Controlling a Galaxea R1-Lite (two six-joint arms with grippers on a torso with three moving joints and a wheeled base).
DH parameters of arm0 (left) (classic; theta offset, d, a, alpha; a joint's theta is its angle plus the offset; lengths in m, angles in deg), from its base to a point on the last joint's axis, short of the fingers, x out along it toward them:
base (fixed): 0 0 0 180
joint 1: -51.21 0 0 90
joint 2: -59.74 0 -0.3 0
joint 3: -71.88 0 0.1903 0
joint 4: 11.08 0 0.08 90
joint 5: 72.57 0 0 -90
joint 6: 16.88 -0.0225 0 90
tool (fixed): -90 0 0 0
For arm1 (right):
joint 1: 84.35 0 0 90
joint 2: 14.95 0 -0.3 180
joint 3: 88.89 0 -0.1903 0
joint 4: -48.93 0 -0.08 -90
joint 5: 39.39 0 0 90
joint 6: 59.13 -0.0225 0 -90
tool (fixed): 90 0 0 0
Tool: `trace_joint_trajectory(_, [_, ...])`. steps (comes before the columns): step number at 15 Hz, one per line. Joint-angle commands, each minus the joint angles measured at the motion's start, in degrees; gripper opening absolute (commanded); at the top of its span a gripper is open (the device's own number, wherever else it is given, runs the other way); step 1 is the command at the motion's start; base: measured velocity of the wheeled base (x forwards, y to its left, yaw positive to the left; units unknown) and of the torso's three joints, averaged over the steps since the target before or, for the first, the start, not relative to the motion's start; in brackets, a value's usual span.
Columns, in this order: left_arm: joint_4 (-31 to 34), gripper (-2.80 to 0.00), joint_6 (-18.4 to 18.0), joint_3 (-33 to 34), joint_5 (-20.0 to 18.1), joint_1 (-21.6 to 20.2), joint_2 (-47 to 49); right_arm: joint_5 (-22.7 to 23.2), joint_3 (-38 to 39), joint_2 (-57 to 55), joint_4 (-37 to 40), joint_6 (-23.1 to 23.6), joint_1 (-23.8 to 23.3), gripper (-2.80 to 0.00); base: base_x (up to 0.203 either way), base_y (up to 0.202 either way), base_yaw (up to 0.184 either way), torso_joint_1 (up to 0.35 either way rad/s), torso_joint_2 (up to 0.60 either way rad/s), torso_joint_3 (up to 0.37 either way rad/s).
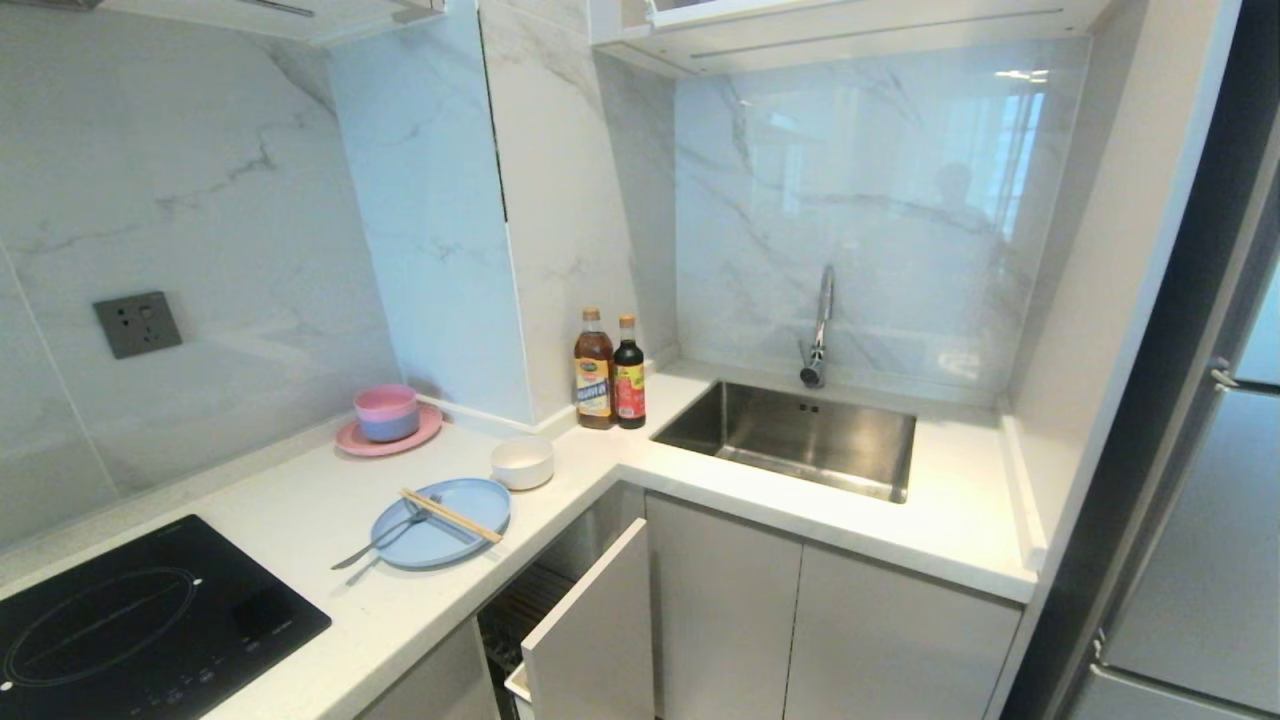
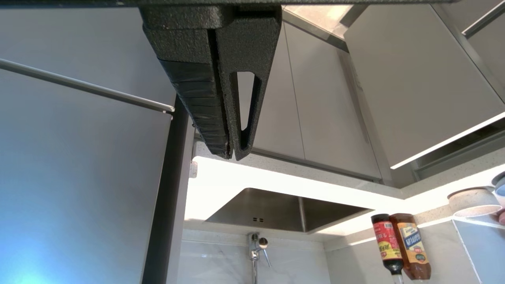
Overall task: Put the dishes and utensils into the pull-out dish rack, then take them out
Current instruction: Open the cupboard
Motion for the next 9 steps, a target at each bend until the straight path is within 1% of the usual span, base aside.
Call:
trace_joint_trajectory(1, [0.0,-2.80,0.1,1.5,0.0,0.0,0.0,0.0,0.1,0.0,0.0,0.0,0.0,-2.80,0.000,0.000,0.000,0.000,0.00,0.000])
trace_joint_trajectory(9, [0.0,-2.80,0.1,1.5,0.0,0.0,0.0,0.0,0.1,0.0,0.0,0.0,0.0,-2.80,0.000,0.000,0.000,0.000,0.00,0.000])
